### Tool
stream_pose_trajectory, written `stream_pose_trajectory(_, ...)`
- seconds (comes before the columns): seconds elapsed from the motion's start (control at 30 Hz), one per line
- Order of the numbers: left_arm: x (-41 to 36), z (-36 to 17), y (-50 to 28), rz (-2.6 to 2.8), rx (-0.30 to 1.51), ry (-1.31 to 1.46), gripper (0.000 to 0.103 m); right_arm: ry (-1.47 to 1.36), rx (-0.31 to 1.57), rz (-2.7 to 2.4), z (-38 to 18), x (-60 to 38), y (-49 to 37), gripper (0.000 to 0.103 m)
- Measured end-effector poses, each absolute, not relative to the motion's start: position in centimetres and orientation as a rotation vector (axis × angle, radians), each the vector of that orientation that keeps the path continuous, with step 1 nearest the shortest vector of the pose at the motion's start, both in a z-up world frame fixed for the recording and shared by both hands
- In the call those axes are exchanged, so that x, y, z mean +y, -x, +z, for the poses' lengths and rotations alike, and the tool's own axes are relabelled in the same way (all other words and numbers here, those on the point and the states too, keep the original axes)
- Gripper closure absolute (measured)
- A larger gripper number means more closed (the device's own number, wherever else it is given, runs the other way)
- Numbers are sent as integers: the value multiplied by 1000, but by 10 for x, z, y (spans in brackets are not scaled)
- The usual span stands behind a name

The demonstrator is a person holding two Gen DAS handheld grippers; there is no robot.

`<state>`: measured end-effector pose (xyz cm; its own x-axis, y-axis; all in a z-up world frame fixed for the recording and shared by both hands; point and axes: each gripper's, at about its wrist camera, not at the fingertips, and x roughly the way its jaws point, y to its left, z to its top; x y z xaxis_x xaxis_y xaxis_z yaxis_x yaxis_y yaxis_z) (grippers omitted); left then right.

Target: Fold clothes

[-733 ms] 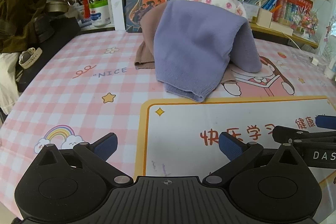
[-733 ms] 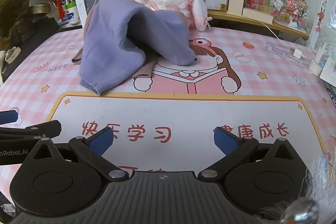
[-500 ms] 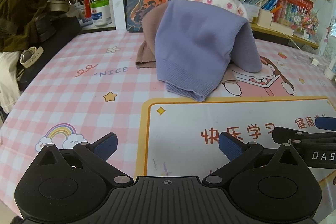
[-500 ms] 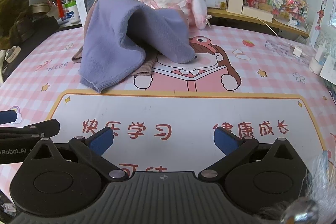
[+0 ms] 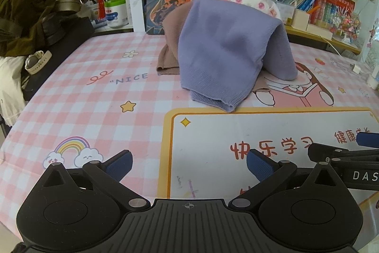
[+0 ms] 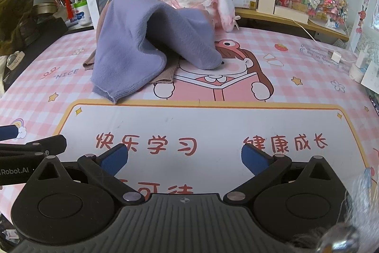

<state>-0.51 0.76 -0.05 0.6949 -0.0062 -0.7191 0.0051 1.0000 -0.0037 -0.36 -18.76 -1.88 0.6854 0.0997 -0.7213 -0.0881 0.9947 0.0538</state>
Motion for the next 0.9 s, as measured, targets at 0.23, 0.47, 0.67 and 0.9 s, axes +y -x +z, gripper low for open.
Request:
stream_pose_trajectory(0.23, 8, -1, 5, -8, 805, 3, 0, -15, 813, 101, -19, -187, 5, 0)
stream_pose_trajectory(0.47, 8, -1, 5, -9, 806, 3, 0, -16, 815, 98, -19, -187, 5, 0)
stream_pose_trajectory(0.67, 7, -1, 4, -7, 810, 3, 0, -16, 819, 99, -19, -187, 3, 0)
stream_pose_trajectory(0.9, 7, -2, 2, -9, 821, 3, 0, -17, 823, 99, -19, -188, 3, 0)
